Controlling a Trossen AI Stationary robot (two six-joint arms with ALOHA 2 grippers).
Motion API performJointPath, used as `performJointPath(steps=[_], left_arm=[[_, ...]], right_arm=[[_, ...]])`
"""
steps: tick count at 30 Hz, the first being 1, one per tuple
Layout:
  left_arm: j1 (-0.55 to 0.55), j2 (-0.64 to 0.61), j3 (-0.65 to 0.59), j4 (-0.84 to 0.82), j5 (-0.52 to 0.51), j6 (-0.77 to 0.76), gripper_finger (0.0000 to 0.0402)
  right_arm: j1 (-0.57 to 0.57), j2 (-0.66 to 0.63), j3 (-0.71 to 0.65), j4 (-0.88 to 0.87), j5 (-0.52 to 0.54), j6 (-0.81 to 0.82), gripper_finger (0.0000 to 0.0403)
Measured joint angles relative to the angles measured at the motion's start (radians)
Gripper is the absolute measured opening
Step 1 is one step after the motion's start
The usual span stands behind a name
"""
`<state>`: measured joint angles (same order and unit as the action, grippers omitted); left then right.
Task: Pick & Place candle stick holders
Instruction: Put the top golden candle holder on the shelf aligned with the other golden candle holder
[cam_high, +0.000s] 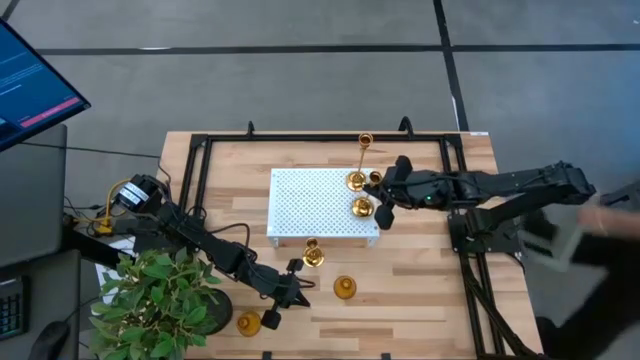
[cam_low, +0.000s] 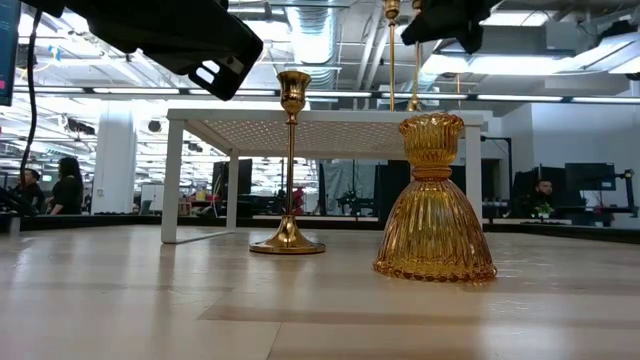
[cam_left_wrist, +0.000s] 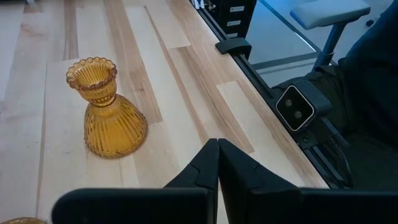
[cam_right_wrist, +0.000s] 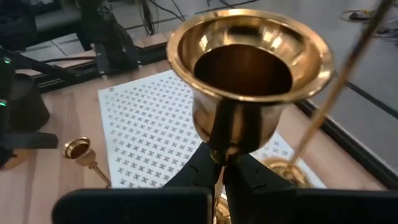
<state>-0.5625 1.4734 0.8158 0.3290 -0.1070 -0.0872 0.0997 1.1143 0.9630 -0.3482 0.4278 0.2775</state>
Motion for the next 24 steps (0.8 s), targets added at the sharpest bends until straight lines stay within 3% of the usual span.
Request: performJointPath(steps=[17, 24], left_arm=[[0.000, 0.000, 0.000, -0.002, 0.000, 0.000, 0.0008], [0.000, 0.000, 0.000, -0.004, 0.000, 0.000, 0.0008]], right_arm=[[-0.050, 0.022, 0.000, -0.007, -0.016, -0.023, 0.0002], [-0.079, 0.022, 0.001, -0.007, -0.072, -0.026, 0.0008]])
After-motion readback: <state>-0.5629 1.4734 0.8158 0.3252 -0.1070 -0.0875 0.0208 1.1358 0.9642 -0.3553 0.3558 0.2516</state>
